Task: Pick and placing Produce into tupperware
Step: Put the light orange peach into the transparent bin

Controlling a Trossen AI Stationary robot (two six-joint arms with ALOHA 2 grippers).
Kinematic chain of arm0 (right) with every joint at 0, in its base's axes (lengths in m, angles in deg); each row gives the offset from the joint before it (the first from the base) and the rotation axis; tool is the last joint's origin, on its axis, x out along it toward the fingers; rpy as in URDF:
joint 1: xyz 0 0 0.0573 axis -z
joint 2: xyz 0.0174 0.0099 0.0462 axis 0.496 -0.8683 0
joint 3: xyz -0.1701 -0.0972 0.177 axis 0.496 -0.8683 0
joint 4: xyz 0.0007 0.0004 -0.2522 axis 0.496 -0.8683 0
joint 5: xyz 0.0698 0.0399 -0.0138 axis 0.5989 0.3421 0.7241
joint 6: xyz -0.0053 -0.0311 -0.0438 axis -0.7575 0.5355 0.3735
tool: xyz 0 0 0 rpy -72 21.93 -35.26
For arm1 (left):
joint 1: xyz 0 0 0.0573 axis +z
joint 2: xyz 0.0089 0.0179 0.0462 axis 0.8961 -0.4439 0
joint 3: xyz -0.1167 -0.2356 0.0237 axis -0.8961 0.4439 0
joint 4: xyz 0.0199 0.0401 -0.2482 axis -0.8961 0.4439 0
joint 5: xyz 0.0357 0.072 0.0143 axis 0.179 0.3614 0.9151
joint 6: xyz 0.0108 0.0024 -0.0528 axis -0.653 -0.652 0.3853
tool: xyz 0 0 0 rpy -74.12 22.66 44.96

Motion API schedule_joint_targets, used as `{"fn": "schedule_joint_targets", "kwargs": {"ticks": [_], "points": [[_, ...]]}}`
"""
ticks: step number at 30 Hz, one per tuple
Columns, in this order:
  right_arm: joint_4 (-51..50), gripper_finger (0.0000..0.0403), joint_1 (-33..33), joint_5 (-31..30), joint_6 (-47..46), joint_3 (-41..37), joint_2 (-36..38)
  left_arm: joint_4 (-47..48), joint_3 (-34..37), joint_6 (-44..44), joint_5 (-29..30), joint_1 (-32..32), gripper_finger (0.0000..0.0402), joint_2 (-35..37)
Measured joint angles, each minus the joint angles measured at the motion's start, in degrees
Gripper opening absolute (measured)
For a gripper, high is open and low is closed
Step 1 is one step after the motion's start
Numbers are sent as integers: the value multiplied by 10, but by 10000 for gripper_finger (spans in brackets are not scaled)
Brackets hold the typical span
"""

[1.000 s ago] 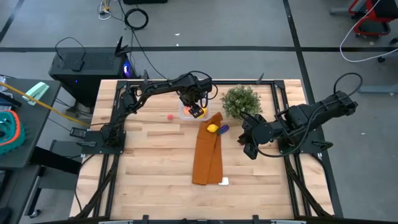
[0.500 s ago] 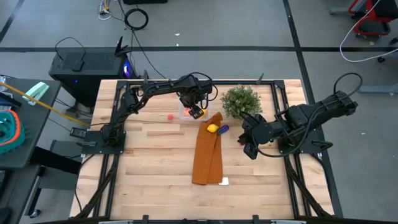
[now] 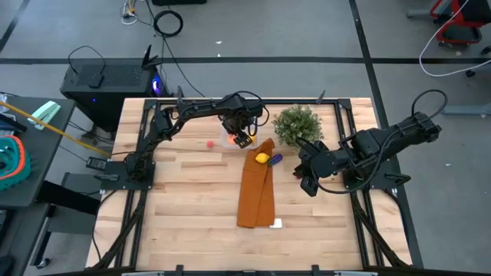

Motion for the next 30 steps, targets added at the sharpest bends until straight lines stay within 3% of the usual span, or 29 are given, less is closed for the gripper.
{"fn": "schedule_joint_targets", "kwargs": {"ticks": [30], "points": [[0,83,0,0,0,0,0,-1,0,3,-2,-3,242,-2]]}}
